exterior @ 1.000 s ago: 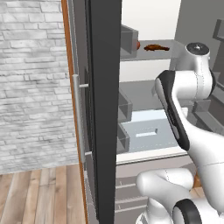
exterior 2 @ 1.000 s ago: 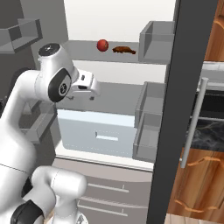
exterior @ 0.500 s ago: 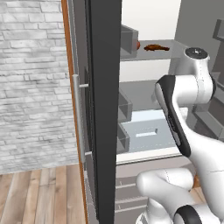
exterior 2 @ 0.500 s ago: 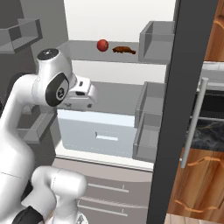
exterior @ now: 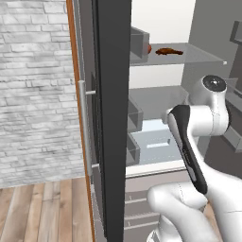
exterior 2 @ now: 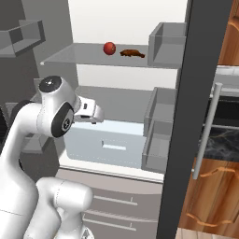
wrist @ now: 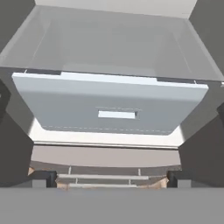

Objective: Move the onion and chicken drumstick from the second highest shelf to the top shelf to make space. Then, place the pitcher from the counter on the cleared second highest shelf.

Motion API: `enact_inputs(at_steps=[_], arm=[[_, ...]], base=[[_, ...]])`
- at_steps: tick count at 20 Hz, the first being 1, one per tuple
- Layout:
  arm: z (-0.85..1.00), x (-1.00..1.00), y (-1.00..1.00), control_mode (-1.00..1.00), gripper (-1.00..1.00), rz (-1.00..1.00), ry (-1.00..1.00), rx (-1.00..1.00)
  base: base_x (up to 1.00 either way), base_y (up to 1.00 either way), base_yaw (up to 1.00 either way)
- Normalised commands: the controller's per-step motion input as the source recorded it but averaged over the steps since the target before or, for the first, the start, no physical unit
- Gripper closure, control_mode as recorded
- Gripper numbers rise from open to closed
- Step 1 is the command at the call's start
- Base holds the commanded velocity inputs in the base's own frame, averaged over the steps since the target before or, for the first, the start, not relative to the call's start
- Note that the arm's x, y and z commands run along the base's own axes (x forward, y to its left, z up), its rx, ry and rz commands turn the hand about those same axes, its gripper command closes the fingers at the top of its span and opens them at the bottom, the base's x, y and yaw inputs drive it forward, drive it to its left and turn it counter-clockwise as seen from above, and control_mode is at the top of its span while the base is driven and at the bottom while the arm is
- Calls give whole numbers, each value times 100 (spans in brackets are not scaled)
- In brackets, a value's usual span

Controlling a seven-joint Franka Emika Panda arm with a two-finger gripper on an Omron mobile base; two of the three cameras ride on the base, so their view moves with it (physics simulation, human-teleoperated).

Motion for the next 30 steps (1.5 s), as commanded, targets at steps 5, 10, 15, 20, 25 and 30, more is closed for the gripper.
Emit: enact_inputs(at_steps=[5, 10, 15, 20, 25, 30], arm=[[-29, 0, 6, -100, -100, 9, -21, 2], [-5, 1, 10, -100, -100, 1, -2, 0], [0, 0, 0, 100, -100, 0, 0, 0], [0, 0, 0, 100, -100, 0, 0, 0], [0, 0, 0, 100, -100, 0, 0, 0], [0, 0, 0, 100, -100, 0, 0, 0]], base=[[0, 0, 0], [0, 0, 0], [-23, 1, -2], [-88, 0, -12], [-86, -1, -35], [-37, 0, -45]])
